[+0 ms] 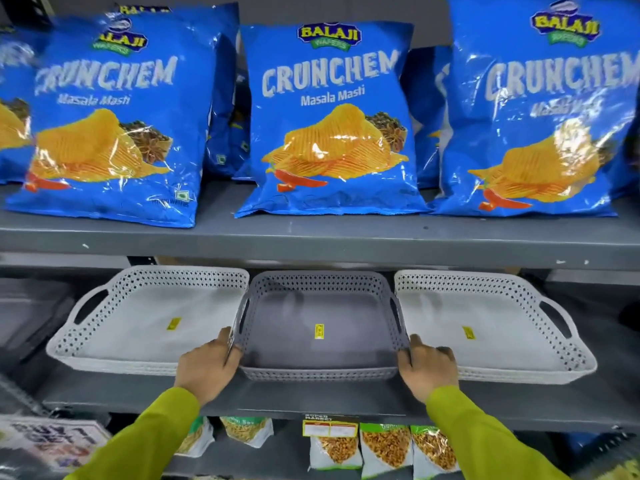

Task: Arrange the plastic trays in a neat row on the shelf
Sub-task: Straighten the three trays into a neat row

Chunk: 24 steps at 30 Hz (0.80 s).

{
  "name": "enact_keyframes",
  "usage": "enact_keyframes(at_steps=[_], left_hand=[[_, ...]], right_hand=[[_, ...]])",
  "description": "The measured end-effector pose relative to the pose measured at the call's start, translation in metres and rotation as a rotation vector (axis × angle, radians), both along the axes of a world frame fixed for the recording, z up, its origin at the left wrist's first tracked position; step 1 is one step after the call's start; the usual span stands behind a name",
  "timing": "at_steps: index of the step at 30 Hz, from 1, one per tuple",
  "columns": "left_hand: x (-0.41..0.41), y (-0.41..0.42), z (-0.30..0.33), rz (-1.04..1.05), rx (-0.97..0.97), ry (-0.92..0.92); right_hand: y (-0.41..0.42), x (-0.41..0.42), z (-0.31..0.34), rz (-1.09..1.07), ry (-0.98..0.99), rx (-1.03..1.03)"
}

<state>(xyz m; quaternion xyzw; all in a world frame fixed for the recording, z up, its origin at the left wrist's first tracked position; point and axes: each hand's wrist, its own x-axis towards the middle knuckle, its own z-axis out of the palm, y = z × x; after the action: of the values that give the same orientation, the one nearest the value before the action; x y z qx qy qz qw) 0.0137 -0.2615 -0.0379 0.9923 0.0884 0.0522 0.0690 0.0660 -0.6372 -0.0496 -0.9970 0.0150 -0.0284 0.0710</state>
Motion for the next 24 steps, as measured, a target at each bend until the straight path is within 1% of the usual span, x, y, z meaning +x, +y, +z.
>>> enact_keyframes(at_steps=[2, 5, 11, 14, 19, 22, 24], left_hand=[[0.01, -0.001, 0.001, 0.017, -0.001, -0.03], [0.035, 0.003, -0.001, 0.024, -0.012, -0.05], [0.073, 0.01, 0.002, 0.036, -0.018, -0.02], [0.07, 0.01, 0.001, 0.043, -0.053, -0.01], [0.049, 0.011, -0.001, 0.029, -0.087, 0.019], [0.028, 0.013, -0.005, 0.031, -0.081, 0.036], [0.018, 0.012, -0.006, 0.043, -0.074, 0.044]], right_hand=[[0.003, 0.01, -0.001, 0.003, -0.04, -0.025], [0.011, 0.034, -0.004, -0.01, -0.086, -0.006], [0.021, 0.064, 0.003, -0.048, -0.059, 0.061], [0.023, 0.056, 0.005, -0.063, -0.038, 0.064], [0.017, 0.03, 0.002, -0.047, 0.019, -0.015], [0.012, 0.012, -0.002, -0.04, 0.058, -0.103], [0.012, 0.003, -0.002, -0.059, 0.054, -0.094]])
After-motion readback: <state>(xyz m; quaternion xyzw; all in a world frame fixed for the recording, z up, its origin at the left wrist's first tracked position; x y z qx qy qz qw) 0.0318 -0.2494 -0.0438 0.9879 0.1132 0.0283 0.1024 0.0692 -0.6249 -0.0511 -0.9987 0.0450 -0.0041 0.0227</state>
